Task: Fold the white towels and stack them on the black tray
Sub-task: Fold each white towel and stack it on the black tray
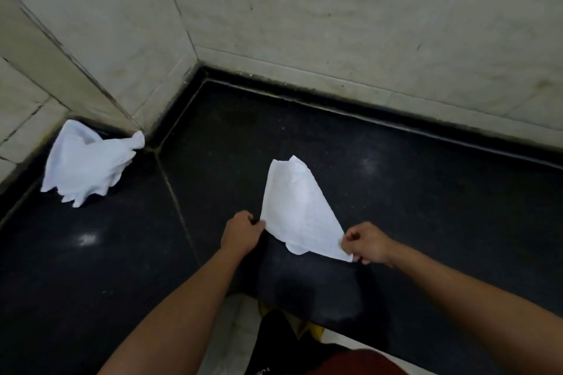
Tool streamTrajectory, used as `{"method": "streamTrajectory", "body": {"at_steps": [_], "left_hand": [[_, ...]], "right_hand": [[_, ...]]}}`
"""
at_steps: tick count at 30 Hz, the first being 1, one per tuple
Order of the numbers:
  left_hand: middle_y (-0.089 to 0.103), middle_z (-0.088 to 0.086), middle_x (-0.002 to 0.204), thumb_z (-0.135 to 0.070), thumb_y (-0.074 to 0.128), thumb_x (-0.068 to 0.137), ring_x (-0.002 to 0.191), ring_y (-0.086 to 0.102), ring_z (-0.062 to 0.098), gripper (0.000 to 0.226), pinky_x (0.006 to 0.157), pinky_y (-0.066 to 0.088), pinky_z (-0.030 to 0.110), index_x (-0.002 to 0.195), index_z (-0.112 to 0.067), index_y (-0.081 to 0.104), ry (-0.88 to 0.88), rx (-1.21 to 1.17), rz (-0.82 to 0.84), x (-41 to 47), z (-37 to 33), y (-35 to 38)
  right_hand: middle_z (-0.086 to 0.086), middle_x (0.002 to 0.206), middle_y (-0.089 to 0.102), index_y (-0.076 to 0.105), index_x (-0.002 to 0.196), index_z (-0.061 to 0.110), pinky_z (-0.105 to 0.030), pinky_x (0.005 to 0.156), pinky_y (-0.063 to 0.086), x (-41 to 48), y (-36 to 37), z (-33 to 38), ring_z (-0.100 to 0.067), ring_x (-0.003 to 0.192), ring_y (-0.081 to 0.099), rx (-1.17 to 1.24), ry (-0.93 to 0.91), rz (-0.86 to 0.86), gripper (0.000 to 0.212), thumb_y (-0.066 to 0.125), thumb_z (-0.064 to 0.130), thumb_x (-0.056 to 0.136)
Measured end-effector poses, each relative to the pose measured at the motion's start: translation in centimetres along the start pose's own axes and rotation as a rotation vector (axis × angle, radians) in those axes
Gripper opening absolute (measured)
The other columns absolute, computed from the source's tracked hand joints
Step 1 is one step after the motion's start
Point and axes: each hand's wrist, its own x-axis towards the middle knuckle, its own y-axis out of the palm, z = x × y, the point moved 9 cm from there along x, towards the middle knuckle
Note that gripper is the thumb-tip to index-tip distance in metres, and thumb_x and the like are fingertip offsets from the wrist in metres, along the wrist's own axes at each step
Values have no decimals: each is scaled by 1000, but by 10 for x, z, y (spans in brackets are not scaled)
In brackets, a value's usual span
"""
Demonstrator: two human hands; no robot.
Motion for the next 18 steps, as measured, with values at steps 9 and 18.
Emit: {"method": "streamTrajectory", "body": {"at_steps": [9, 18], "left_hand": [[58, 5, 66, -22, 69, 80, 64, 56, 22, 25, 63, 49, 32, 65, -8, 54, 7, -95, -70, -2, -31, 22], [42, 1, 58, -7, 60, 76, 51, 38, 13, 24, 48, 30, 26, 61, -11, 42, 34, -216, -445, -26, -20, -105]], "right_hand": [[-5, 94, 67, 58, 111, 19, -23, 53, 46, 14, -8, -1, -16, 77, 69, 250, 36, -53, 23, 58, 12, 89], [-4, 85, 71, 64, 104, 17, -33, 65, 55, 57, -20, 47, -18, 69, 68, 104, -7, -263, 20, 63, 19, 85]]}}
